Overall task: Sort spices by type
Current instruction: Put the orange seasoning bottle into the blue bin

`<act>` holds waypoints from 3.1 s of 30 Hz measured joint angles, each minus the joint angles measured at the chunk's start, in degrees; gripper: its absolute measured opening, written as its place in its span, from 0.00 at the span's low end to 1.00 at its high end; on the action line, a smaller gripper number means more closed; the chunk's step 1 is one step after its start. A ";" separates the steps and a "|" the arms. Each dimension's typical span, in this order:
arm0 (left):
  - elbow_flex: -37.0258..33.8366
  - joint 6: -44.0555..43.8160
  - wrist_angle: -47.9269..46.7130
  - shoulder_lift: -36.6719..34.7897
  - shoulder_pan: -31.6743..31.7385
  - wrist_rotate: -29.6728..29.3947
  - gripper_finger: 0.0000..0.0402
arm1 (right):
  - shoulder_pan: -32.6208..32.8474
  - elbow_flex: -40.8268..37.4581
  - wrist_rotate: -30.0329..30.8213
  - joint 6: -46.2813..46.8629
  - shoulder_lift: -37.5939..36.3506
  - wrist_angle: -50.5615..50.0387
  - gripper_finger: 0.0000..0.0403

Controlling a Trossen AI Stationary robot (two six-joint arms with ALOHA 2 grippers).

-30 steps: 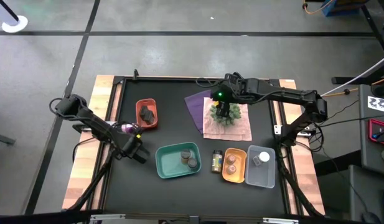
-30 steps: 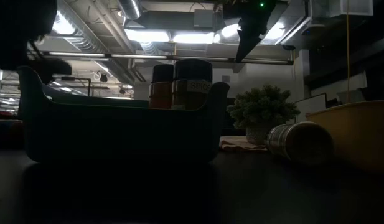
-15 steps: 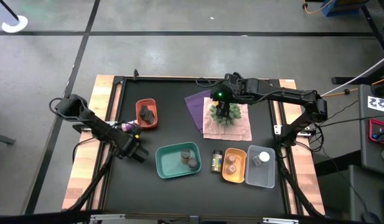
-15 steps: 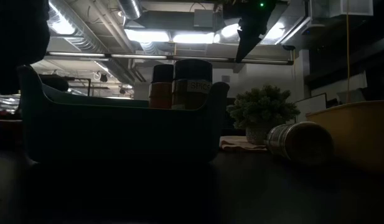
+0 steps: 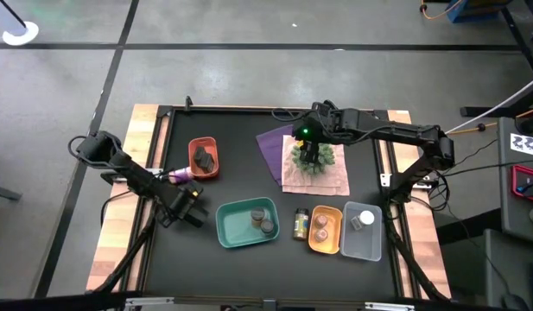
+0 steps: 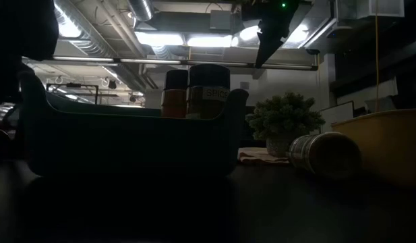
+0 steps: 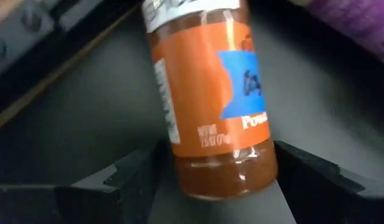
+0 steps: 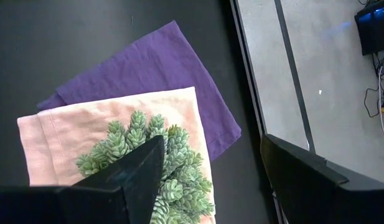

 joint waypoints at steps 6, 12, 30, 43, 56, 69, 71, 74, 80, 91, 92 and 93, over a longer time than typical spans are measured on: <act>0.00 9.39 -0.28 0.00 0.00 -0.04 0.70 | 0.00 0.00 -0.44 0.01 0.00 0.00 0.66; 0.00 4.52 -2.25 0.00 0.00 -0.05 0.70 | 0.04 0.00 -0.96 0.00 0.00 0.00 0.66; 0.00 10.61 -2.00 -0.02 0.00 -0.06 0.70 | 0.02 0.00 -0.94 0.45 0.00 -0.01 0.66; 0.02 12.42 -5.97 -0.02 0.18 -0.10 0.70 | 0.00 0.00 -0.92 0.60 0.02 0.00 0.66; 0.02 12.51 -8.39 -0.04 0.17 -0.73 0.70 | 0.00 0.00 -0.92 0.62 0.02 0.00 0.66; 0.02 13.68 -13.97 -0.04 1.54 -0.73 0.70 | 0.00 0.00 -0.92 0.64 0.02 -0.02 0.66; 0.02 13.69 -14.56 -0.04 2.64 -0.74 0.70 | 0.00 0.00 -0.92 0.65 0.02 -0.02 0.66; 0.02 14.06 -15.26 -0.04 4.20 -0.74 0.70 | 0.00 0.00 -0.92 0.65 0.02 -0.02 0.66; 0.02 13.77 -17.99 -0.04 6.41 -0.74 0.70 | 0.00 0.00 -0.92 0.63 0.02 -0.02 0.66; 0.00 12.18 -19.41 -0.04 8.87 -0.76 0.70 | 0.00 0.00 -0.92 0.65 0.02 -0.02 0.66; 0.00 12.13 -18.96 -0.04 8.87 -0.76 0.70 | 0.00 0.00 -0.92 0.64 0.02 -0.02 0.66; 0.00 12.10 -18.28 -0.04 8.87 -0.76 0.70 | 0.00 0.00 -0.92 0.65 0.02 -0.02 0.66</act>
